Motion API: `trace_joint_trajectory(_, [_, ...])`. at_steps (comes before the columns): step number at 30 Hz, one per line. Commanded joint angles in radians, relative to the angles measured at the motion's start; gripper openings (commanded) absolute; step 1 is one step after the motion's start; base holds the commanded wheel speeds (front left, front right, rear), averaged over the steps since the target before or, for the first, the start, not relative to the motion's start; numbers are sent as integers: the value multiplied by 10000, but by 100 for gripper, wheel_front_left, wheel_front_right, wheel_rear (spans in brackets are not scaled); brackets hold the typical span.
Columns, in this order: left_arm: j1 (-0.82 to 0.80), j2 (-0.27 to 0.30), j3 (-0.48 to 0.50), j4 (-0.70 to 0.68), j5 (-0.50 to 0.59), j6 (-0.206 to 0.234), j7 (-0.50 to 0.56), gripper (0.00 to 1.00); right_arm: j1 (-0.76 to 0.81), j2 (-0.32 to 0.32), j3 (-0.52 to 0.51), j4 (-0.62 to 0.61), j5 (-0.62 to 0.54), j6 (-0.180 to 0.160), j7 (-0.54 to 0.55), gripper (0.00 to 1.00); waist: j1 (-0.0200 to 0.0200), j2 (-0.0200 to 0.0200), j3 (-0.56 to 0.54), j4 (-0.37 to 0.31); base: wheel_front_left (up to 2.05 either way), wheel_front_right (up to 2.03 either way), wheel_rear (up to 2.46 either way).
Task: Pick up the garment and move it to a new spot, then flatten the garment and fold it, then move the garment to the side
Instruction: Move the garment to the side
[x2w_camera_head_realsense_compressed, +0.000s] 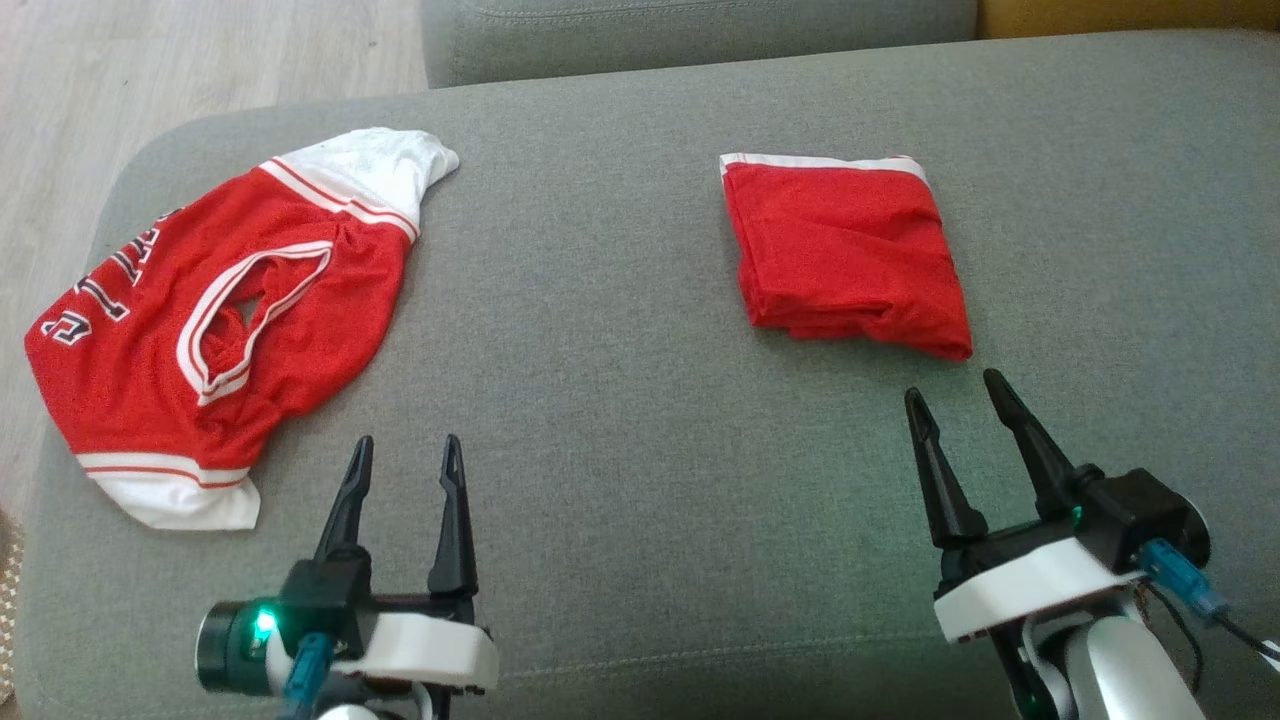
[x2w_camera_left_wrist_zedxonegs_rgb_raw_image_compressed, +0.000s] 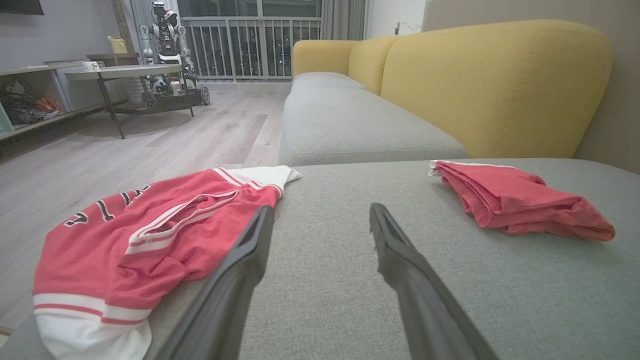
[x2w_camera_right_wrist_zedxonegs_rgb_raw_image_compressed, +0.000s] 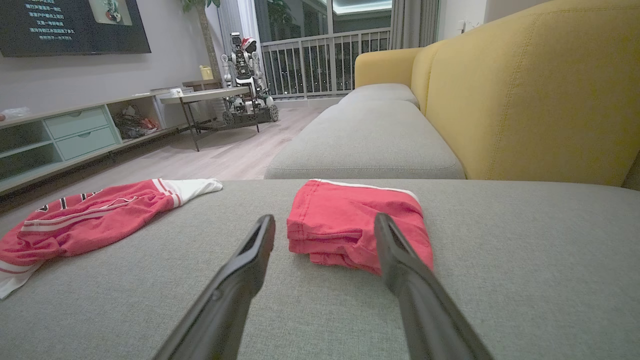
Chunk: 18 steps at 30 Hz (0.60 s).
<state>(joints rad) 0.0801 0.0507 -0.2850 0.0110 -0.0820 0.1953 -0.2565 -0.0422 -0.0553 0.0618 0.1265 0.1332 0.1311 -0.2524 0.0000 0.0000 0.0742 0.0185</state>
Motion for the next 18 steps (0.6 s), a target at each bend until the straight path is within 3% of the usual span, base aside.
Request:
trace_joint_trajectory(1, [-236,-5,333,-301,-74,67,-53,100,-152,49,209,-282,56,-4,-93,100,0,0,-8,-8,0,0,0])
trace_joint_trajectory(18, [-283,-5,301,-286,-15,123,-53,100,-133,50,65,-287,124,-4,-93,100,0,0,73,113,0,0,0])
